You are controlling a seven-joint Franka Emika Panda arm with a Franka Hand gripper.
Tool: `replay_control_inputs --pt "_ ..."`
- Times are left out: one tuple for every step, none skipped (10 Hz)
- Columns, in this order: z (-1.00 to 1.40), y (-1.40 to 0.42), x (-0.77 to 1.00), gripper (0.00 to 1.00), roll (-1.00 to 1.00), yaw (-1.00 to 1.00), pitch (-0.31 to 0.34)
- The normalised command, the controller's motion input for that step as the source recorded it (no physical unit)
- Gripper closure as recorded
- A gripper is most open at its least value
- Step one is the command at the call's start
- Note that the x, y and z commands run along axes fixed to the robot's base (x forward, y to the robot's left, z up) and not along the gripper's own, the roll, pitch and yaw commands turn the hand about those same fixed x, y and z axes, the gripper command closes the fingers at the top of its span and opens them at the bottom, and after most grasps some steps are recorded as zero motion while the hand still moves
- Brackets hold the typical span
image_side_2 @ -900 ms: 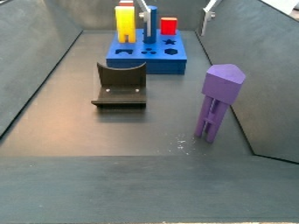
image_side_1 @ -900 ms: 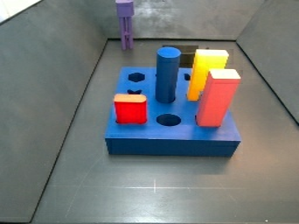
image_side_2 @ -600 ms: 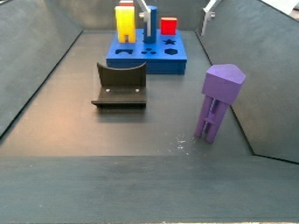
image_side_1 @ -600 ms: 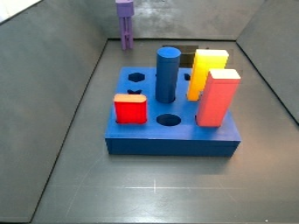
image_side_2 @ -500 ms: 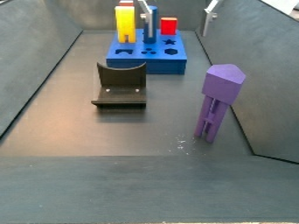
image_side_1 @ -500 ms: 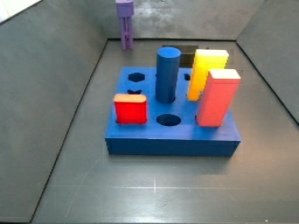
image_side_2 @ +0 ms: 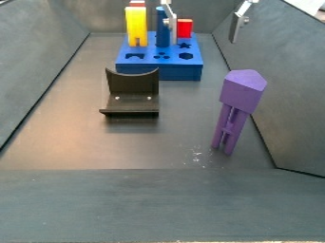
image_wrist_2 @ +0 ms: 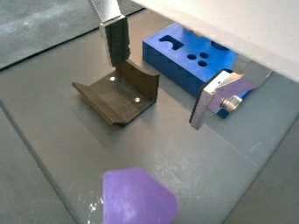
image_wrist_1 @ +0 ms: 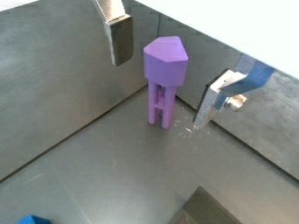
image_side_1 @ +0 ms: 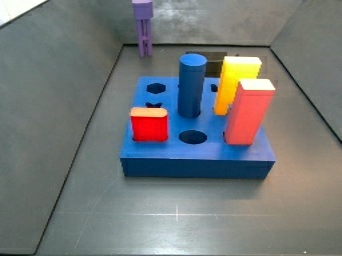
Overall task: Pick up the 3 prong object. Move up. Move to above the board. Insert the 3 prong object.
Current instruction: Pick up the 3 prong object.
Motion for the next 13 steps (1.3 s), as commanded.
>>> replay_control_inputs --pt "0.02 0.17 -0.16 0.00 -0.04 0.01 -0.003" --pt "0.00 0.17 -0.16 0.00 -0.04 0.02 -0.014" --pt "0.00 0.17 -0.17 0.00 -0.03 0.01 -0.006" --pt "0.00 0.17 -0.21 0.00 -0.01 0.01 -0.009" --pt "0.00 0.17 -0.22 0.00 0.00 0.05 0.000" --pt "0.00 0.13 -0.37 0.00 0.00 0.09 0.000" --pt "0.00 0.15 -0.37 0.00 0.00 0.08 0.000" --pt "0.00 0.18 -0.38 0.00 0.00 0.07 -0.007" --pt "0.00 0.21 -0.34 0.00 0.00 0.03 -0.009" --pt "-0.01 0.23 -0.29 0.00 -0.05 0.00 -0.020" --pt "-0.04 0.23 -0.26 0.00 -0.05 0.00 -0.007" --pt "-0.05 0.23 -0.13 0.00 -0.08 -0.10 -0.006" --pt "0.00 0.16 -0.04 0.00 -0.12 -0.39 -0.050"
